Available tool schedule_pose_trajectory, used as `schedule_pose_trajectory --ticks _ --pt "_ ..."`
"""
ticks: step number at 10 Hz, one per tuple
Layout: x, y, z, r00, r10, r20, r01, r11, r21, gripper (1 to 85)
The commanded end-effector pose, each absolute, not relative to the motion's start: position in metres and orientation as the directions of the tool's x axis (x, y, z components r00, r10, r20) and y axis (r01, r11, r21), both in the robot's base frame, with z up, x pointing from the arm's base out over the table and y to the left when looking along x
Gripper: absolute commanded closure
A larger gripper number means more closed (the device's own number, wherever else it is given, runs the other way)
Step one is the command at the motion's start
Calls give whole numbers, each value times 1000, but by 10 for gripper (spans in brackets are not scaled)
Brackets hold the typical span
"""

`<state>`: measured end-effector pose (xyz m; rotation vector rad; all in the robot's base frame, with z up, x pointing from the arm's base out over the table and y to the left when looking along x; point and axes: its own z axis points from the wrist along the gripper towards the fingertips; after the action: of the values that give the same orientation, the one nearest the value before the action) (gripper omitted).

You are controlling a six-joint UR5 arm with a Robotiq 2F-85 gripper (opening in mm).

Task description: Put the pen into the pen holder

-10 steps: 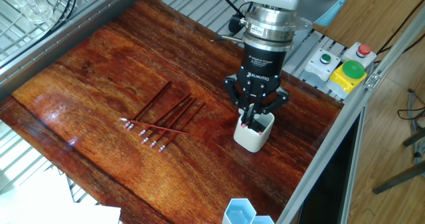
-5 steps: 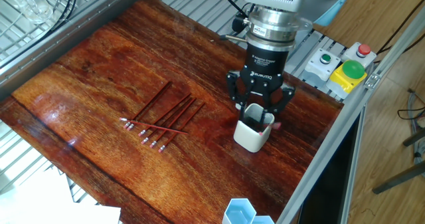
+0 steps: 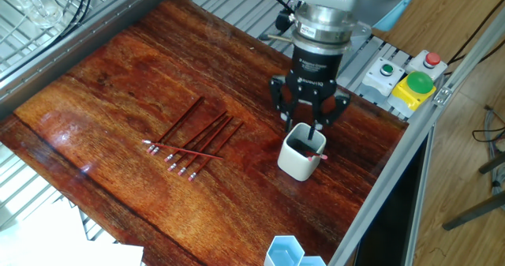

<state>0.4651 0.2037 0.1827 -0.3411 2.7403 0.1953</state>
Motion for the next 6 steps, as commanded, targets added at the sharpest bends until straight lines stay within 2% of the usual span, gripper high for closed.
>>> schedule_pose_trajectory --ticks 1,2,6 --pt "444 171 196 -949 -190 -251 -213 975 68 540" --pt "444 151 201 -962 -182 -205 -198 978 63 563" --pt "472 80 200 -972 -208 -109 -214 976 38 550"
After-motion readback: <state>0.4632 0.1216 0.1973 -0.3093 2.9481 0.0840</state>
